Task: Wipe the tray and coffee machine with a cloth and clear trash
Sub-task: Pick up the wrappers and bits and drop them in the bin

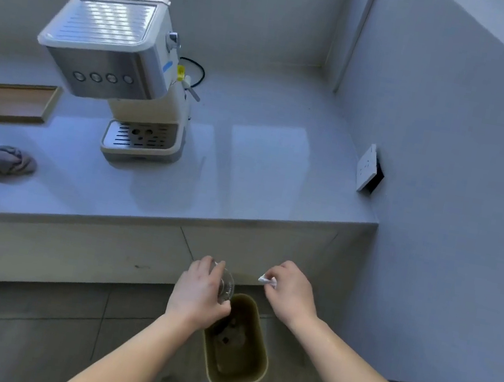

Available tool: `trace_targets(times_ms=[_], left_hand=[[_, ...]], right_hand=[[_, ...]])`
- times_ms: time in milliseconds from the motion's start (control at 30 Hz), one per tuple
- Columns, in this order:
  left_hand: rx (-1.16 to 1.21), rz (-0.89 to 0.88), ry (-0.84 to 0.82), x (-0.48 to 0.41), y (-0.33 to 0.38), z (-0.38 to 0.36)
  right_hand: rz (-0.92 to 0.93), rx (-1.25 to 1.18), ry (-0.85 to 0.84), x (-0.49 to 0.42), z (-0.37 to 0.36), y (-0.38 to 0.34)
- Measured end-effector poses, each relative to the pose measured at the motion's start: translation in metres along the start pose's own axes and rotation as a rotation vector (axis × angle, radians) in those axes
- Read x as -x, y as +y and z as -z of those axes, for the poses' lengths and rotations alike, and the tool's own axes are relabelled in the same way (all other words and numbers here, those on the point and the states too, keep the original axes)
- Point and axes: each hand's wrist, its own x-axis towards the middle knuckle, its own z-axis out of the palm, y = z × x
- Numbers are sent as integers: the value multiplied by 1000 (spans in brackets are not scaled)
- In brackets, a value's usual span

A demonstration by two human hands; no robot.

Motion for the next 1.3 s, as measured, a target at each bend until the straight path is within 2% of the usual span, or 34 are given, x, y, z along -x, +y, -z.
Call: trace_targets(times_ms=[167, 500, 800, 1067, 1300], left_hand=[[10, 41, -92, 14, -18, -37], [26, 69, -217, 2, -39, -111], [35, 112, -356, -6, -44, -176], [86, 141, -410, -8, -44, -209], [-3, 117, -318, -10, -52, -204]], right_hand=[[-107, 3, -121, 14, -54, 12], [-210, 23, -248, 13, -138, 40], [-270, 82, -297, 9, -185, 73], [-253, 32, -325, 12, -205, 89], [-252, 13, -284, 14, -205, 93]])
